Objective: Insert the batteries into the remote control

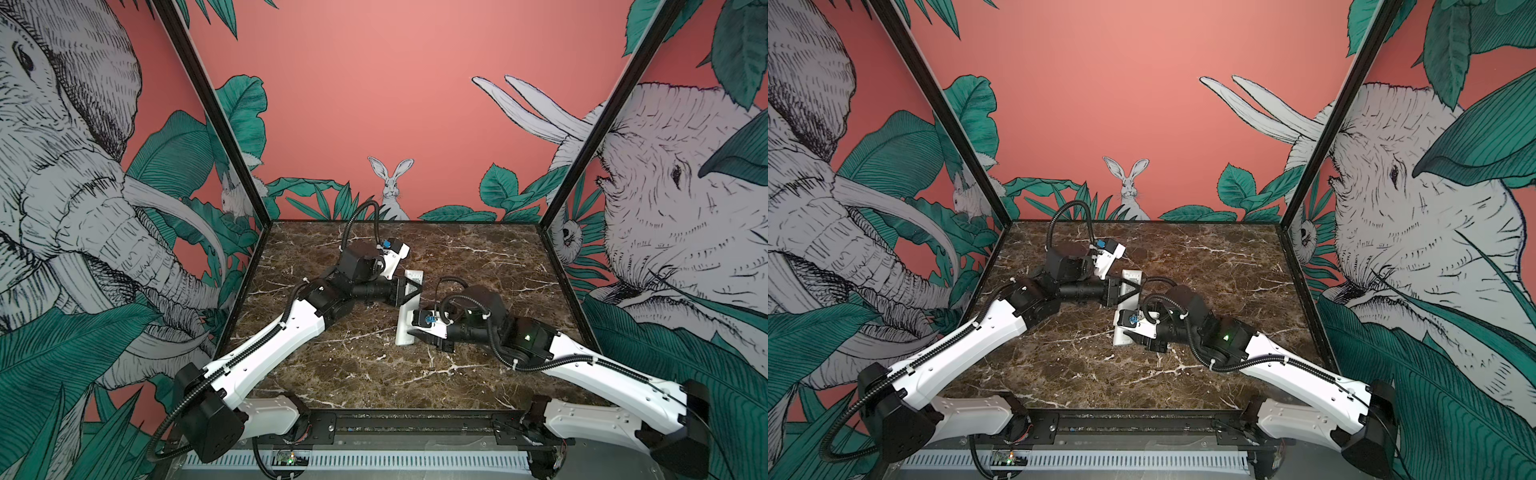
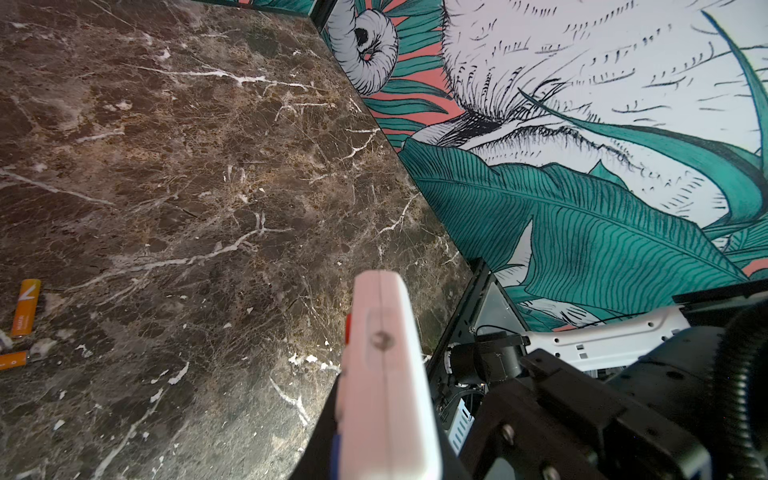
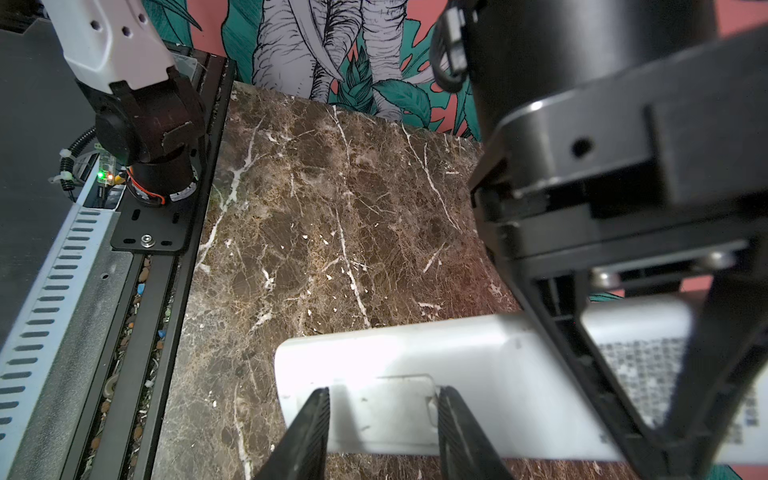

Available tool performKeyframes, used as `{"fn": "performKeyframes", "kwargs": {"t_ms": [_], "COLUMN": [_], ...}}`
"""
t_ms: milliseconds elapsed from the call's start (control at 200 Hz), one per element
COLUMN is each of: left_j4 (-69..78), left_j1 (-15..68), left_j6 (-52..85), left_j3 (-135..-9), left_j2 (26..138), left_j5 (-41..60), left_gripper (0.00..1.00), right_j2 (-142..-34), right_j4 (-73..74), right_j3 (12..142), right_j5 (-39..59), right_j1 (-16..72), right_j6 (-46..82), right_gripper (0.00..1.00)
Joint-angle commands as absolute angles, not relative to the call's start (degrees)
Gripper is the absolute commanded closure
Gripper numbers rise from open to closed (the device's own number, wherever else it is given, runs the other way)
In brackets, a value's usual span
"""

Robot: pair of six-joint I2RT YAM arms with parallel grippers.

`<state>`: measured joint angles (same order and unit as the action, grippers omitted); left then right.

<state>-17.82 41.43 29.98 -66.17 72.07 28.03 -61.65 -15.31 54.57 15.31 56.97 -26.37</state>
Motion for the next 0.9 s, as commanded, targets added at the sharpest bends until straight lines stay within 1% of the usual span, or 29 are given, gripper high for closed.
{"fn": "performKeyframes", "kwargs": {"t_ms": [0, 895], "left_j4": [-11.89, -11.77], "left_j1": [41.13, 41.13], "left_j6": [30.17, 30.23], "left_j3": [-66.49, -65.58], "left_j2": [70.14, 69.09], "left_j5": [26.72, 26.46], "left_gripper": [1.0, 1.0], "right_j2": [-61.13, -59.74], "right_j4": [-17.66, -16.25], "right_j3": [53.93, 53.08], "right_j5": [18.3, 17.33], "right_j1": [58.1, 58.11], "right_j6": [-26.28, -26.13], "right_gripper": [0.58, 0.58]}}
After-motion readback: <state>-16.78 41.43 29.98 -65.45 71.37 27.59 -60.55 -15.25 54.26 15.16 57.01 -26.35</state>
